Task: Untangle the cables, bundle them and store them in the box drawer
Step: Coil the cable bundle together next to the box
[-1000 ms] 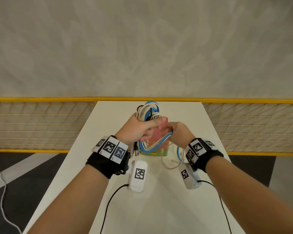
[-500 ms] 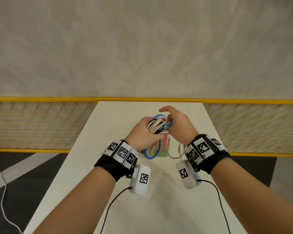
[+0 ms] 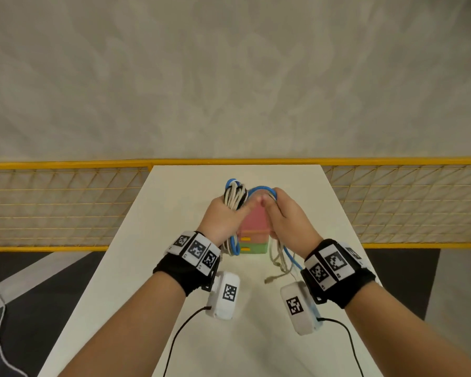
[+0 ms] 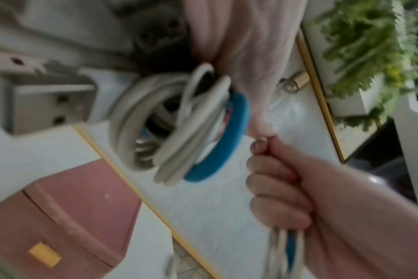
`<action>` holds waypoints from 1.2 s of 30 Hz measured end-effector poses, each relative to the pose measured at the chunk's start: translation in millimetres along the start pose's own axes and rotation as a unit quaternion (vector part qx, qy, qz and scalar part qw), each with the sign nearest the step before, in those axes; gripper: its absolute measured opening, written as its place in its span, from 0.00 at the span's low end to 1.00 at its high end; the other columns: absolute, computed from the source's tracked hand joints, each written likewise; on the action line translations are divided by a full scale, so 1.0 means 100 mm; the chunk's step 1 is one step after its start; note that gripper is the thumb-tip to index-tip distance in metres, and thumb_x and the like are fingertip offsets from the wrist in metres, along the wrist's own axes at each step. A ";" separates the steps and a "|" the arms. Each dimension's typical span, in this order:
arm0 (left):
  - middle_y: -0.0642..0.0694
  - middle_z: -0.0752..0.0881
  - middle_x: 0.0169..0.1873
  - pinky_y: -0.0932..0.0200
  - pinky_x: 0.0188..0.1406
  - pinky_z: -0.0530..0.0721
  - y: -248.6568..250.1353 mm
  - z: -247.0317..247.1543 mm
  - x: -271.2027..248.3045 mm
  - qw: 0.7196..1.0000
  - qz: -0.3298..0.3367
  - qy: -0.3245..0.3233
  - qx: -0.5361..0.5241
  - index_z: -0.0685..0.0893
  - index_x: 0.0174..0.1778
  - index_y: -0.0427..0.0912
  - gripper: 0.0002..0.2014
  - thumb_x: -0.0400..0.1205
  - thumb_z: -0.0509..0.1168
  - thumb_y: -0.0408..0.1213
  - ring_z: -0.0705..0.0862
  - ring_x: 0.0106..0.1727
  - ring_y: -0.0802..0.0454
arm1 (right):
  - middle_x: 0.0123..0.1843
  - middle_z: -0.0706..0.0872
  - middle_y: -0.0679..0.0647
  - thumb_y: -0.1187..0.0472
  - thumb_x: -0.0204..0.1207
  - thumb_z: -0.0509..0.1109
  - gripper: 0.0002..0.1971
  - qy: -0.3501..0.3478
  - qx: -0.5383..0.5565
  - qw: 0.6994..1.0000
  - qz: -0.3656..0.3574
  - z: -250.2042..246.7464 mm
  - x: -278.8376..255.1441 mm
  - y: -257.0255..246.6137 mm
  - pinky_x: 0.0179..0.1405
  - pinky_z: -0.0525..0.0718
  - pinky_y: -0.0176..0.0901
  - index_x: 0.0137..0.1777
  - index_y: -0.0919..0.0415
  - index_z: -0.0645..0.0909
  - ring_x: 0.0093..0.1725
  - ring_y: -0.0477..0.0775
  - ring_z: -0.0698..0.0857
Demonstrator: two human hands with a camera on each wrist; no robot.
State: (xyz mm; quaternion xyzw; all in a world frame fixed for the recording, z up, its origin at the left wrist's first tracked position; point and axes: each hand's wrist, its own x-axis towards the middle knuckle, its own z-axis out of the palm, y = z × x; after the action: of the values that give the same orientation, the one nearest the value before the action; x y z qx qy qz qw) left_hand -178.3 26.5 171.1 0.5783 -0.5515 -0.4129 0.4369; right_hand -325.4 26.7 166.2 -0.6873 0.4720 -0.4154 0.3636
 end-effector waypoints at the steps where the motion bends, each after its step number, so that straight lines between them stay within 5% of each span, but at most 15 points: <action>1: 0.50 0.75 0.18 0.62 0.20 0.78 -0.03 0.02 0.01 1.000 0.008 -0.015 0.019 0.77 0.31 0.42 0.23 0.72 0.73 0.59 0.76 0.17 0.55 | 0.30 0.76 0.48 0.54 0.85 0.53 0.13 0.007 0.006 1.000 0.003 0.02 0.01 -0.02 0.27 0.71 0.41 0.49 0.61 0.74 0.26 0.46 0.74; 5: 0.57 0.83 0.29 0.56 0.32 0.82 -0.09 0.01 0.02 0.995 0.034 -0.057 0.069 0.81 0.48 0.47 0.36 0.57 0.73 0.73 0.82 0.30 0.56 | 0.30 0.71 0.50 0.62 0.82 0.50 0.12 -0.006 0.166 0.980 0.110 -0.04 0.05 -0.05 0.20 0.63 0.36 0.47 0.60 0.76 0.20 0.43 0.66; 8: 0.55 0.85 0.32 0.58 0.34 0.81 -0.09 -0.03 0.05 0.995 0.038 -0.034 0.089 0.83 0.45 0.49 0.27 0.63 0.74 0.68 0.83 0.35 0.55 | 0.29 0.72 0.50 0.69 0.80 0.49 0.15 -0.056 0.236 0.964 0.113 -0.12 0.03 -0.02 0.23 0.65 0.38 0.52 0.64 0.77 0.21 0.44 0.68; 11: 0.53 0.78 0.22 0.52 0.35 0.85 0.01 -0.13 0.09 0.997 0.013 0.069 0.034 0.78 0.30 0.49 0.17 0.72 0.74 0.56 0.79 0.28 0.52 | 0.29 0.80 0.41 0.66 0.85 0.53 0.12 -0.074 0.139 0.986 0.061 -0.13 -0.05 0.07 0.31 0.76 0.31 0.46 0.54 0.77 0.27 0.37 0.78; 13: 0.50 0.77 0.21 0.47 0.39 0.86 0.08 -0.19 0.12 0.993 0.011 0.115 -0.007 0.76 0.27 0.48 0.18 0.75 0.74 0.53 0.80 0.28 0.47 | 0.32 0.79 0.45 0.61 0.86 0.54 0.11 -0.084 0.042 0.995 0.032 -0.09 -0.11 0.18 0.37 0.78 0.36 0.42 0.52 0.74 0.31 0.42 0.80; 16: 0.49 0.77 0.20 0.48 0.37 0.85 0.11 -0.22 0.14 0.989 0.034 0.138 -0.028 0.75 0.26 0.46 0.20 0.75 0.73 0.54 0.79 0.27 0.46 | 0.32 0.76 0.50 0.58 0.86 0.52 0.12 -0.083 -0.010 0.996 0.023 0.00 -0.13 0.26 0.38 0.79 0.47 0.41 0.54 0.71 0.31 0.50 0.77; 19: 0.53 0.77 0.20 0.49 0.38 0.84 0.08 -0.16 0.11 0.991 0.032 0.129 -0.006 0.74 0.26 0.50 0.20 0.74 0.72 0.57 0.80 0.28 0.47 | 0.31 0.73 0.47 0.57 0.86 0.50 0.12 -0.034 0.000 0.999 0.018 0.08 -0.11 0.16 0.32 0.76 0.38 0.42 0.49 0.70 0.27 0.42 0.74; 22: 0.55 0.77 0.22 0.48 0.38 0.85 0.01 -0.12 0.09 0.995 0.035 0.090 0.009 0.76 0.31 0.50 0.22 0.66 0.74 0.65 0.79 0.29 0.49 | 0.33 0.75 0.43 0.56 0.86 0.49 0.09 -0.016 -0.063 0.998 -0.014 0.16 -0.08 0.09 0.31 0.72 0.29 0.49 0.52 0.71 0.28 0.37 0.76; 26: 0.47 0.87 0.38 0.52 0.42 0.88 0.01 -0.04 0.05 0.999 0.002 0.039 0.005 0.80 0.48 0.45 0.28 0.65 0.77 0.62 0.87 0.40 0.49 | 0.35 0.77 0.48 0.60 0.86 0.50 0.15 -0.090 -0.212 0.970 -0.074 0.28 -0.07 0.00 0.31 0.75 0.44 0.66 0.65 0.70 0.29 0.49 0.78; 28: 0.44 0.88 0.42 0.57 0.42 0.87 0.03 -0.01 0.03 0.998 -0.017 0.046 -0.033 0.81 0.51 0.41 0.25 0.68 0.79 0.54 0.88 0.44 0.50 | 0.32 0.74 0.51 0.62 0.85 0.52 0.13 -0.106 -0.249 0.958 -0.093 0.29 -0.08 -0.04 0.24 0.66 0.41 0.61 0.68 0.72 0.23 0.48 0.71; 31: 0.44 0.89 0.42 0.57 0.44 0.86 0.03 0.01 0.03 0.993 -0.015 0.083 -0.078 0.84 0.51 0.40 0.17 0.72 0.78 0.44 0.88 0.45 0.50 | 0.34 0.81 0.56 0.57 0.85 0.52 0.13 -0.103 -0.236 0.960 -0.113 0.30 -0.09 -0.08 0.26 0.73 0.49 0.63 0.64 0.69 0.27 0.58 0.76; 33: 0.46 0.88 0.39 0.57 0.42 0.86 0.03 0.00 0.04 0.990 -0.007 0.114 -0.080 0.85 0.51 0.39 0.13 0.74 0.76 0.39 0.88 0.42 0.51 | 0.37 0.84 0.58 0.54 0.85 0.53 0.14 -0.117 -0.228 0.960 -0.113 0.31 -0.11 -0.03 0.29 0.75 0.52 0.65 0.61 0.66 0.28 0.58 0.78; 36: 0.44 0.87 0.30 0.53 0.40 0.87 0.10 -0.11 0.11 0.979 -0.014 0.156 -0.128 0.86 0.48 0.33 0.09 0.77 0.73 0.35 0.87 0.32 0.50 | 0.32 0.77 0.52 0.53 0.85 0.53 0.09 -0.145 -0.233 0.956 -0.100 0.32 -0.21 0.12 0.27 0.70 0.44 0.54 0.59 0.65 0.26 0.52 0.73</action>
State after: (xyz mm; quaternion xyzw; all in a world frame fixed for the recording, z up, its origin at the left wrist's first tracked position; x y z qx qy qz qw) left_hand -170.1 16.0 183.6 0.5823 -0.4107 -0.3906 0.5828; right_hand -304.8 46.4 138.3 -0.8498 0.4265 -0.2238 0.2141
